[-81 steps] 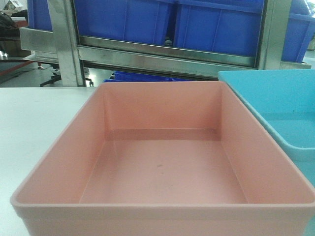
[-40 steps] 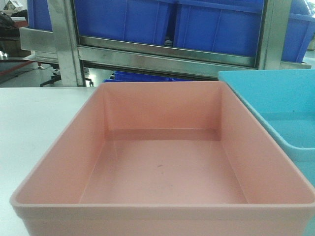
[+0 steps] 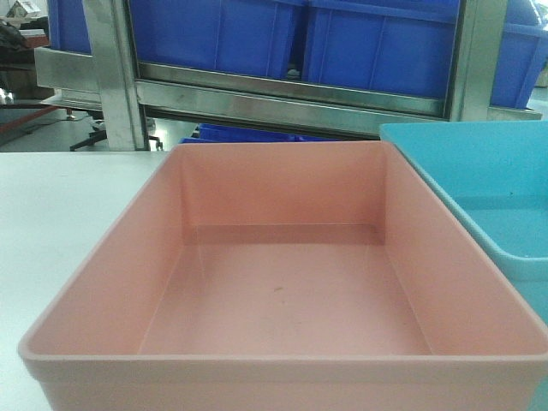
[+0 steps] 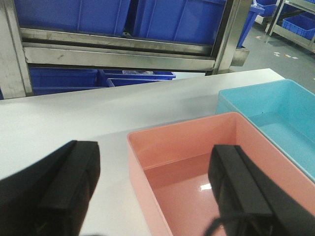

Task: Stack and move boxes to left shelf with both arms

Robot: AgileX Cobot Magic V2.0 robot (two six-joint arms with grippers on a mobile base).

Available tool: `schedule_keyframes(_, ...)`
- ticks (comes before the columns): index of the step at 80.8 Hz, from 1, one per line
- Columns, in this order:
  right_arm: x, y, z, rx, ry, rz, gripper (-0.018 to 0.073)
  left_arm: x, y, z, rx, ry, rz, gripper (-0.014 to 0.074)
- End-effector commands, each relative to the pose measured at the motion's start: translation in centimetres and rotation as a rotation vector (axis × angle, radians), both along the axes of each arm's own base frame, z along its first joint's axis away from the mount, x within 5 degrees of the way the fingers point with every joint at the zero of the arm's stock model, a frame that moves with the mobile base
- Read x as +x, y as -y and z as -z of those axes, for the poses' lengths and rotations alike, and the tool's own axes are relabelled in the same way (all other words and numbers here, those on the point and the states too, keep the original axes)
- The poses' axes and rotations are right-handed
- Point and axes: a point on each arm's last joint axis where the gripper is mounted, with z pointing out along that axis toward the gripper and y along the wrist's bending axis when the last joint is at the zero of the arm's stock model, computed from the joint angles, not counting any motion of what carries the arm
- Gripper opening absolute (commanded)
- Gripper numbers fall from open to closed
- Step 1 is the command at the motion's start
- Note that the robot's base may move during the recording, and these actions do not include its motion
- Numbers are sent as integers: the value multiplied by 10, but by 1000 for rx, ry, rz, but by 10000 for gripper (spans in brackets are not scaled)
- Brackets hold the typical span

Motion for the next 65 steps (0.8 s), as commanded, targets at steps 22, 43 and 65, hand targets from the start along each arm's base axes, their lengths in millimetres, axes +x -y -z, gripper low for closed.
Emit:
schedule_keyframes(22, 102, 81, -9, -162, -176, 23, 403, -1, -1, -20, -56, 115, -7, 376)
schedule_keyframes(43, 137, 98, 39, -217, -330, -26, 403, -1, -1, -20, -56, 115, -7, 376)
schedule_keyframes(65, 158, 103, 84, -202, -417, -49, 403, 2, 1, -18, -50, 104, -7, 376)
